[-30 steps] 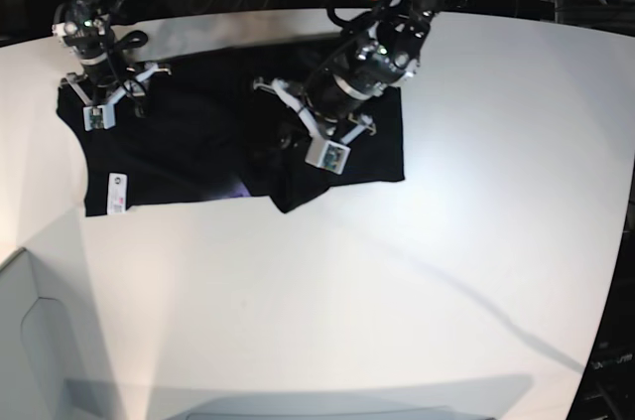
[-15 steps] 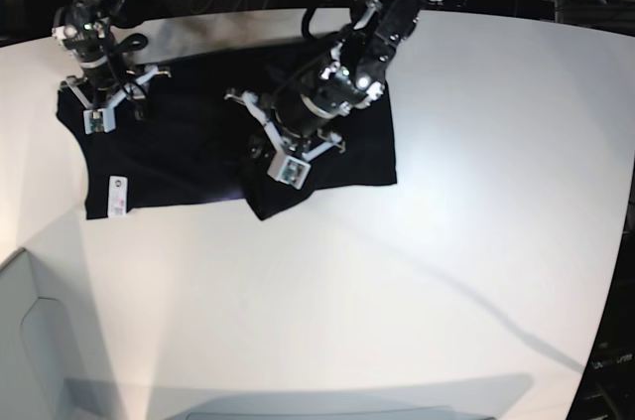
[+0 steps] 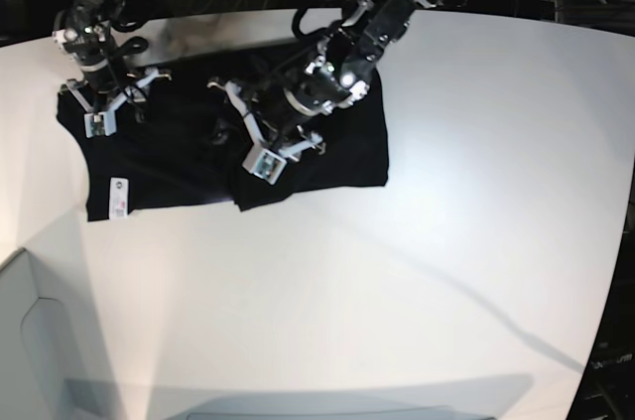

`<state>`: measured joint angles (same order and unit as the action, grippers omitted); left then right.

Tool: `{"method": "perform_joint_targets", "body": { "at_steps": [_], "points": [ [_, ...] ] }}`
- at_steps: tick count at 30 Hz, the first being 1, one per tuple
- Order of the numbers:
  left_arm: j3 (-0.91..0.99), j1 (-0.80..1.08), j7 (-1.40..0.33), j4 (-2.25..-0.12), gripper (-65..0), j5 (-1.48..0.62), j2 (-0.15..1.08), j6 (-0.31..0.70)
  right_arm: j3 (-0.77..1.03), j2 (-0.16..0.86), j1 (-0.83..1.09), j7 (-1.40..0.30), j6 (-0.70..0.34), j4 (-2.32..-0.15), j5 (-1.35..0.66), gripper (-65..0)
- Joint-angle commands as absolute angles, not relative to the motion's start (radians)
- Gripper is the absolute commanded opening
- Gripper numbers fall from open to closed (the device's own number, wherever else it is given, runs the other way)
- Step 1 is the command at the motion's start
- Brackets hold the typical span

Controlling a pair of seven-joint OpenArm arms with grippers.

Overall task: Fold the T-shirt properly
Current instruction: 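Grasp the strip end with the left gripper and fold it toward the right gripper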

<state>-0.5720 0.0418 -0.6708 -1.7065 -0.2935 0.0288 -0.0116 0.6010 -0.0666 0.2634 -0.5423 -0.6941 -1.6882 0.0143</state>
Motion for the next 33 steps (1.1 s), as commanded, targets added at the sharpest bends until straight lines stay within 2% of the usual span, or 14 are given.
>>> {"method": "perform_joint_targets", "body": {
  "at_steps": [1, 8, 12, 16, 21, 25, 33],
  "points": [
    [-0.568, 0.033, -0.636, -1.771, -32.6, -0.3, 0.024, -0.005, 0.602, -0.062, 0.259, -0.53, -0.698, -1.701, 0.001, -33.3],
    [-0.383, 0.107, -0.638, -1.92, -35.4, -0.306, 0.119, -0.005, 0.602, -0.062, 0.257, -0.527, -0.698, -1.701, 0.001, -33.3],
    [-0.277, 0.16, -0.647, -1.911, -38.2, -0.306, 0.125, 0.002, 0.602, -0.062, 0.255, -0.527, -0.698, -1.701, 0.001, -33.3],
    [-0.274, 0.189, -0.65, -1.883, -38.8, -0.308, 0.157, 0.004, 0.602, -0.062, 0.234, -0.535, -0.698, -1.701, 0.001, -33.3],
    [-0.383, 0.168, -0.65, -1.793, -38.8, -0.3, 0.173, 0.004, 0.602, -0.062, 0.231, -0.535, -0.698, -1.701, 0.001, -33.3],
    [-0.552, 0.085, -0.648, -1.722, -38.8, -0.306, 0.176, 0.004, 0.602, -0.062, 0.231, -0.535, -0.698, -1.701, 0.001, -33.3],
    [-0.835, -0.061, -0.639, -1.702, -38.4, -0.306, 0.165, 0.004, 0.608, -0.062, 0.236, -0.535, -0.698, -1.701, 0.001, -33.3]
  ]
}}
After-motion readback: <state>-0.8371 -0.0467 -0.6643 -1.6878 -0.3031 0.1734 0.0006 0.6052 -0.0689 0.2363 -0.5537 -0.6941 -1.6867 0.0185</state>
